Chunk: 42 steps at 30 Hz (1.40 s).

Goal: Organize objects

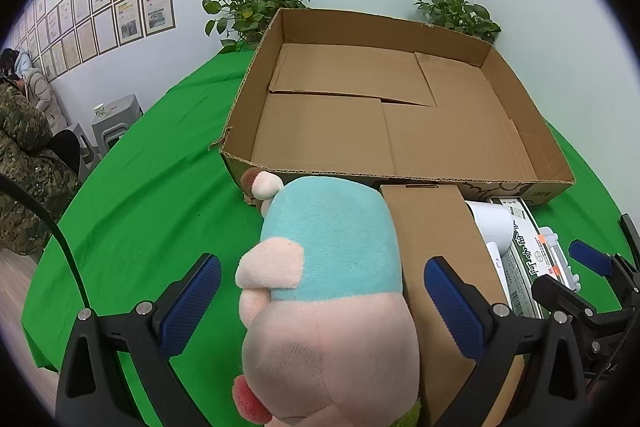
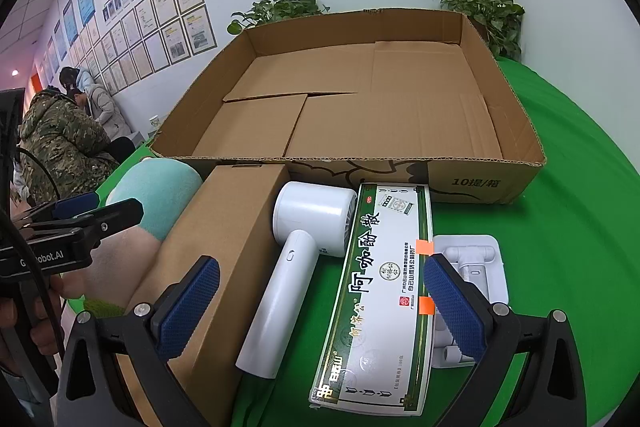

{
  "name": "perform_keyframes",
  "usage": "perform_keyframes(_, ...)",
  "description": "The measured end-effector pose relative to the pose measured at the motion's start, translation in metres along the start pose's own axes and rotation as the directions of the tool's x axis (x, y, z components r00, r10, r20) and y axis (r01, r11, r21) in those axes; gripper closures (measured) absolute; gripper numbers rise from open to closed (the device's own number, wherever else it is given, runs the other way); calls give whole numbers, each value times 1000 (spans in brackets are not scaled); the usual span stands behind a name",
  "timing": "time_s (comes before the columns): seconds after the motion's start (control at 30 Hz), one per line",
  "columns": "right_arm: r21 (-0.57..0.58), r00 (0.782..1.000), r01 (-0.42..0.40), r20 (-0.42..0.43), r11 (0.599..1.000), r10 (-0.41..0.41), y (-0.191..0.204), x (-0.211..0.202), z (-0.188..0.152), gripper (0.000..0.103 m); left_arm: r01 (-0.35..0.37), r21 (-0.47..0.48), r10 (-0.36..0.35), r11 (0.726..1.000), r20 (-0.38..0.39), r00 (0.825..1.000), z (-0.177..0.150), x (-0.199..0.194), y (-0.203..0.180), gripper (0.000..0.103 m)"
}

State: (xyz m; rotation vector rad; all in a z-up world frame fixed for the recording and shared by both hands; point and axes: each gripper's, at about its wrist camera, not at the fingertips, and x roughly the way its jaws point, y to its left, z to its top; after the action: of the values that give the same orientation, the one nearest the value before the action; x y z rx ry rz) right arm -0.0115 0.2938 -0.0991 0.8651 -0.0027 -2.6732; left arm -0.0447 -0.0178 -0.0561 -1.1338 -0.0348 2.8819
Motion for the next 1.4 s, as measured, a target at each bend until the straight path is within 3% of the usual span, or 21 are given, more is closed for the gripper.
perform_keyframes(1.4,-12,1000,3,1,1000,-3,0,-4,-2,0,5,-5,-5,1000,6,1000,-1,-5,2,2)
